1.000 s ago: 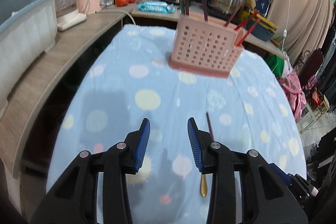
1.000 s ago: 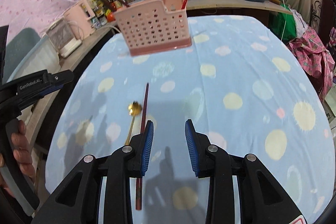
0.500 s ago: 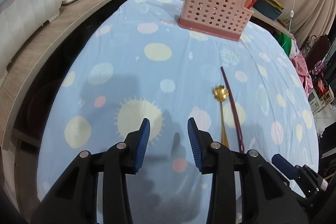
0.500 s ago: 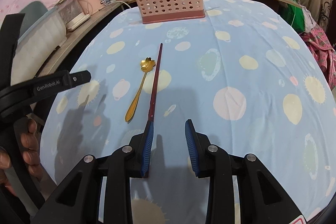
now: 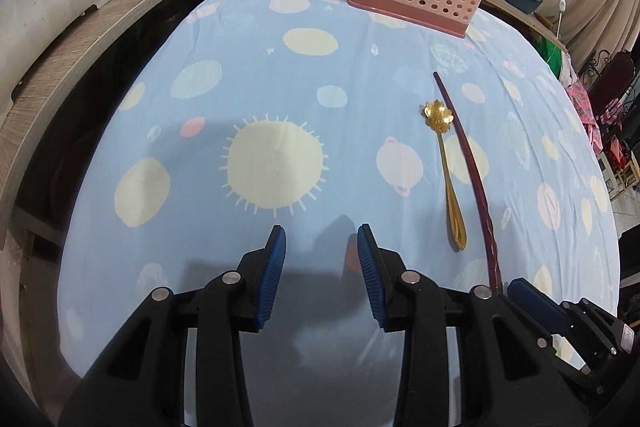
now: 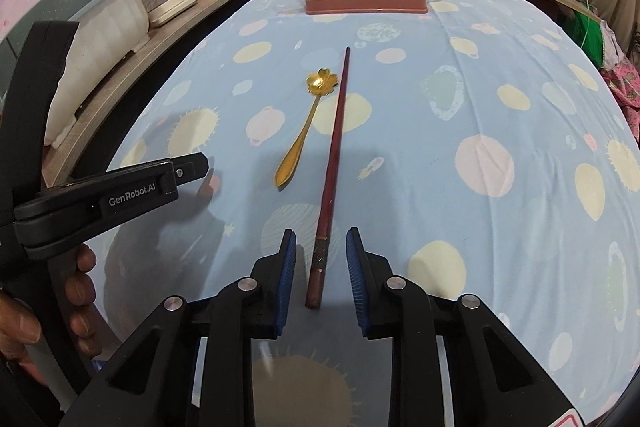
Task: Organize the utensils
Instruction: 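Grasp the dark red chopstick with the right tool while the left tool grasps the gold spoon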
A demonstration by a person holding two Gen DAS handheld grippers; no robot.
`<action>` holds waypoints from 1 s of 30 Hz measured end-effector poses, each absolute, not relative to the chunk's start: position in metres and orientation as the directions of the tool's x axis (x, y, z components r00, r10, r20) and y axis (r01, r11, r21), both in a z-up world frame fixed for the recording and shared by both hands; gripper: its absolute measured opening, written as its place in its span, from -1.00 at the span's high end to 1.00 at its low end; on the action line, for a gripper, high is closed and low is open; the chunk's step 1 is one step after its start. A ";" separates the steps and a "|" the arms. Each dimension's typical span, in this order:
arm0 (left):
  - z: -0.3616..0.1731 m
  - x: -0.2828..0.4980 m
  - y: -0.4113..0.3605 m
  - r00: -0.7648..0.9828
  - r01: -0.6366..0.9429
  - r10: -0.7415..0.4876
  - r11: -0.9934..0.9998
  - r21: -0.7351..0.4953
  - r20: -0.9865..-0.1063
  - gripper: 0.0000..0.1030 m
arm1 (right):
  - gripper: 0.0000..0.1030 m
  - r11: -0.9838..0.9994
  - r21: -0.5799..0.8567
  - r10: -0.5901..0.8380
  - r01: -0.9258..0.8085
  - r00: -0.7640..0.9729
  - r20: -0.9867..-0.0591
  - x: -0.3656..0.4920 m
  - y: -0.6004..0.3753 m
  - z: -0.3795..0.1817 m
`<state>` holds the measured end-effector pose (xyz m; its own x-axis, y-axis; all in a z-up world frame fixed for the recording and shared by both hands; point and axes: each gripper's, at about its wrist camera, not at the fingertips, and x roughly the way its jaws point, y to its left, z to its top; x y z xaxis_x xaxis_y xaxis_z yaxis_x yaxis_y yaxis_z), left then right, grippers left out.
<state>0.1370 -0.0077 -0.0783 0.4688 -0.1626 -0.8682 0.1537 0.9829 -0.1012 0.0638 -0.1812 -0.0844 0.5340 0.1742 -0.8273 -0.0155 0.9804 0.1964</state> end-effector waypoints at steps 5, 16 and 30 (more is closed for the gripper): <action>-0.079 0.134 -0.011 0.463 0.164 -0.167 0.981 -0.102 -0.870 0.31 | 0.70 0.983 0.182 0.168 -0.025 0.521 -0.837 0.064 -0.178 -0.092; -0.078 0.128 -0.029 0.443 0.220 -0.222 0.966 -0.134 -0.869 0.29 | 0.86 0.983 0.174 0.118 0.051 0.552 -0.825 0.060 -0.199 -0.092; -0.083 0.137 -0.075 0.411 0.302 -0.299 0.936 -0.181 -0.861 0.20 | 0.86 0.969 0.204 0.090 0.140 0.566 -0.819 0.064 -0.228 -0.092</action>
